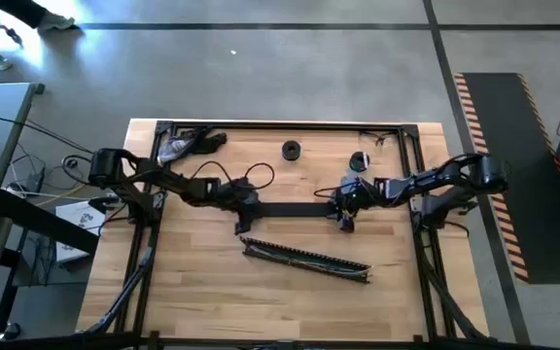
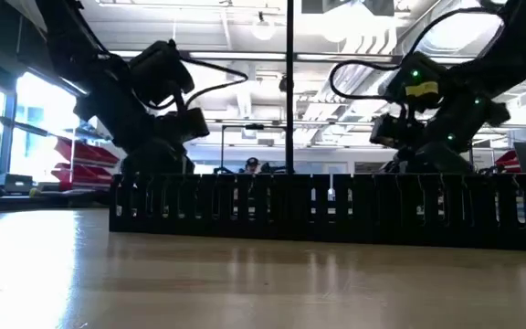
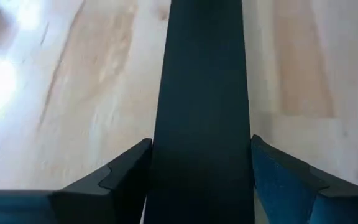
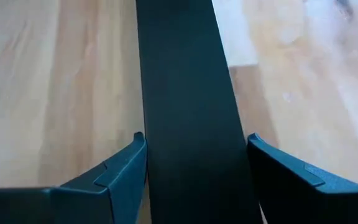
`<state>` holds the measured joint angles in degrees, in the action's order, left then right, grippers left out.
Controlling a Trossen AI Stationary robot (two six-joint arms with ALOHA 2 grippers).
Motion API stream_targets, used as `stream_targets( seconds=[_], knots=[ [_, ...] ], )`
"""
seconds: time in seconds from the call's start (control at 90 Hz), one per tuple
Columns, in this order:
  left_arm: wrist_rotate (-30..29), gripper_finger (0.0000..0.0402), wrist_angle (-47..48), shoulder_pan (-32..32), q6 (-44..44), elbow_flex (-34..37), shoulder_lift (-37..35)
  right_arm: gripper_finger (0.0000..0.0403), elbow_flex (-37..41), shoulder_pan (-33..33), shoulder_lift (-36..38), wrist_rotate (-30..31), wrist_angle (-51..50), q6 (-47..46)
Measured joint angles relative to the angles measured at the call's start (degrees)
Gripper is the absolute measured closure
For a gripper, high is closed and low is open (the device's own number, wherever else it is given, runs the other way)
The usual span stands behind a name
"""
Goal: Ziptie cables
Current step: Close the black cable duct
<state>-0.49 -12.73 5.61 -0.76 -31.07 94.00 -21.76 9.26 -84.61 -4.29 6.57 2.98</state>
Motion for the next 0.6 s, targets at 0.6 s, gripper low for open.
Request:
stream_targets(
  seconds=[0.6],
  knots=[
    [0.60, 0.0177, 1.90, -0.07, 0.29, 0.26, -0.22, 0.0158, 0.33, -0.86, 2.92, 0.31, -6.16, 0.58]
  ],
)
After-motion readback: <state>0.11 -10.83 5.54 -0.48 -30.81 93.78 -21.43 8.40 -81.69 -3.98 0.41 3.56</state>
